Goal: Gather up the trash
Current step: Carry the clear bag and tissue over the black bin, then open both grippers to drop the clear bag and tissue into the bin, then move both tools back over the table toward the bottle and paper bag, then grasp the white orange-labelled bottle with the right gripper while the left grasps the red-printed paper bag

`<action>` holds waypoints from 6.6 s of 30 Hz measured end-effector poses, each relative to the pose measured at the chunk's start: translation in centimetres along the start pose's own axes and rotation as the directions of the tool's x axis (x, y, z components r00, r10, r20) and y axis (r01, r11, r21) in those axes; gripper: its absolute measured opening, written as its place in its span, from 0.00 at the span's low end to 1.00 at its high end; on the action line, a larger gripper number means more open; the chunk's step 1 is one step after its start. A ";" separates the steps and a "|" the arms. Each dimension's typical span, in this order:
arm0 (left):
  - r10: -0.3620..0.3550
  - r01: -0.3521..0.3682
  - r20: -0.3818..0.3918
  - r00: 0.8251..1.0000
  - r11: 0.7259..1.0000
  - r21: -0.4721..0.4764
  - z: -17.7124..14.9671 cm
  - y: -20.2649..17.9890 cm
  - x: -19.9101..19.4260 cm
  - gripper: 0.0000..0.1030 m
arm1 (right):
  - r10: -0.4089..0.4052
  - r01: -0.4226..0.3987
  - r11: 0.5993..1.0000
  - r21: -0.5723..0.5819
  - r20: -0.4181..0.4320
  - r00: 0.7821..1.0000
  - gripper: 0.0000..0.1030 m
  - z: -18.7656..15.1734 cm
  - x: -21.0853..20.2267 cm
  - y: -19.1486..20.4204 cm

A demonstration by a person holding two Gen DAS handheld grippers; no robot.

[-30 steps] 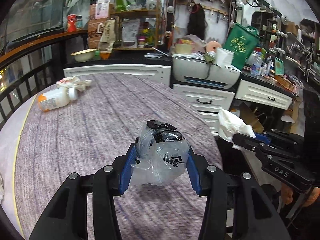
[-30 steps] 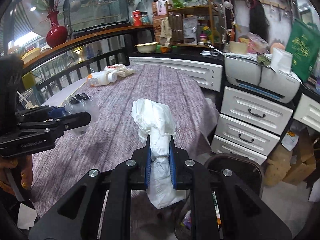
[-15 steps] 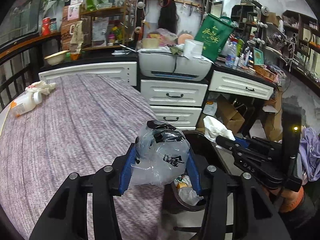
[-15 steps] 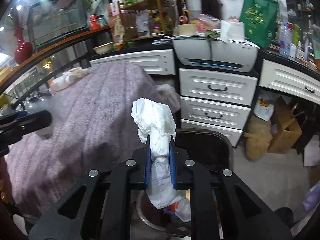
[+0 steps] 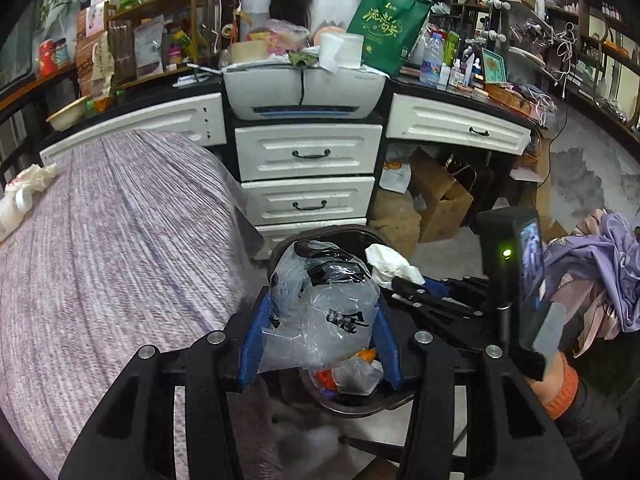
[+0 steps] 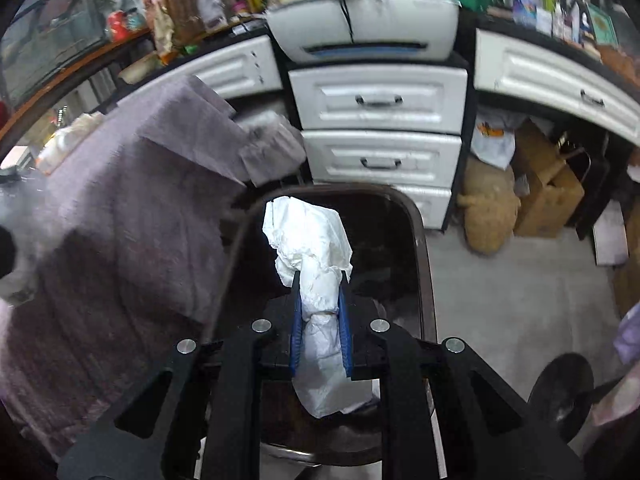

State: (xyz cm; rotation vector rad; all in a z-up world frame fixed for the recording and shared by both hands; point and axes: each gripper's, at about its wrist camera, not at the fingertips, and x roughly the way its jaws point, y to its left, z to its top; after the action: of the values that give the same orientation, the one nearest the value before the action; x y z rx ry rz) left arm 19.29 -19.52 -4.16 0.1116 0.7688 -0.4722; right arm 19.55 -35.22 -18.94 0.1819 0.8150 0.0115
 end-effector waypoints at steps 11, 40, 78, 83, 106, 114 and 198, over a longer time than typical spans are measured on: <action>-0.003 0.005 -0.053 0.999 1.000 0.029 0.5 -1.5 2.8 0.46 | -0.021 0.026 0.998 0.055 -0.089 0.996 0.28 -2.1 4.8 -1.9; -0.023 0.041 -0.238 0.971 0.997 0.071 0.1 -4.5 10.2 0.46 | -0.123 0.103 0.976 0.194 0.093 0.988 0.70 -3.1 -4.4 -7.2; -0.030 0.069 -0.289 0.957 0.989 0.128 -0.2 -6.1 13.7 0.94 | -0.179 0.120 0.935 0.335 0.152 0.972 0.81 -3.2 -7.3 -9.8; -0.058 0.087 -0.240 0.969 0.990 0.110 0.5 -5.9 11.4 0.94 | -0.185 0.122 0.931 0.343 0.158 0.970 0.81 -3.1 -7.6 -9.9; 0.061 -0.063 0.030 0.998 0.997 0.045 2.5 4.0 -3.9 0.95 | 0.048 -0.066 0.994 0.084 0.206 0.977 0.88 4.3 -9.0 1.3; 0.202 -0.201 0.005 0.979 0.978 -0.063 1.4 13.3 -5.9 0.95 | 0.279 -0.259 0.955 -0.144 0.148 0.949 0.88 8.5 -7.6 11.8; 0.313 -0.282 -0.043 0.949 0.780 -0.559 10.6 49.1 2.6 0.14 | 0.522 -0.609 0.502 -0.615 -0.346 0.780 0.61 18.6 7.4 40.9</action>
State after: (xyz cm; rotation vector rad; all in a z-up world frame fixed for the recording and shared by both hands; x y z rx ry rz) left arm 49.81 20.41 -1.91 -0.3281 0.7936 0.0697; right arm 40.53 2.75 -5.01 -0.2989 0.7804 0.9828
